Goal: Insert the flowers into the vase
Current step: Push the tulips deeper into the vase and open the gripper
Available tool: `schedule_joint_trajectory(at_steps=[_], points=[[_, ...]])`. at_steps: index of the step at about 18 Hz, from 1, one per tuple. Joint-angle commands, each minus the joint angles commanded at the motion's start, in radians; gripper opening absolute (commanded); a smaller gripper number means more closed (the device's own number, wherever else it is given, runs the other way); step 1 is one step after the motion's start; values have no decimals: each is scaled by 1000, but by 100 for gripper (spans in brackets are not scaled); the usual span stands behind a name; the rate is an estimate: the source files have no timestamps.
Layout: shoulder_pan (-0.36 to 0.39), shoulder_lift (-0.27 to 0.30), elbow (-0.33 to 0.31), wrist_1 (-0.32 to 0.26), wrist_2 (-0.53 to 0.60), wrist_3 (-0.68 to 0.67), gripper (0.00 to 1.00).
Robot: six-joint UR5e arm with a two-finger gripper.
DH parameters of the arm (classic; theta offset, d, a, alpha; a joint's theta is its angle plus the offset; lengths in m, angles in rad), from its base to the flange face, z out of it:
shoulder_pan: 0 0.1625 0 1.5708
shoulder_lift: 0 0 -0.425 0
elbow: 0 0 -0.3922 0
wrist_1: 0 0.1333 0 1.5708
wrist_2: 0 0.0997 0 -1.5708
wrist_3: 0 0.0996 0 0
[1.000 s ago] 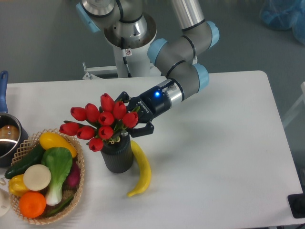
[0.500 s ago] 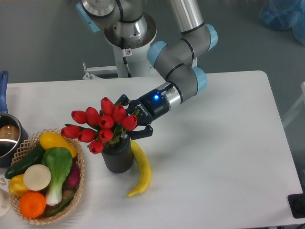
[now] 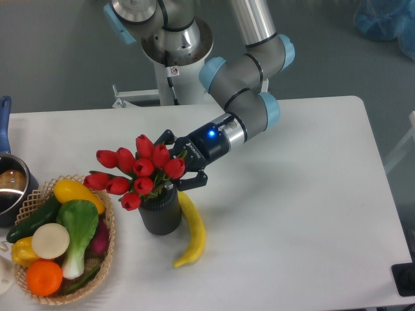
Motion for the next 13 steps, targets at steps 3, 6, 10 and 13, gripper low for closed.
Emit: schedule_joint_trajectory(at_steps=[3,6,10,13], points=[[0,0,0,0,0,0,59],[0,0,0,0,0,2,65],[2,5,-2,0,5,2,100],[3,8,0,-2,23,2,100]])
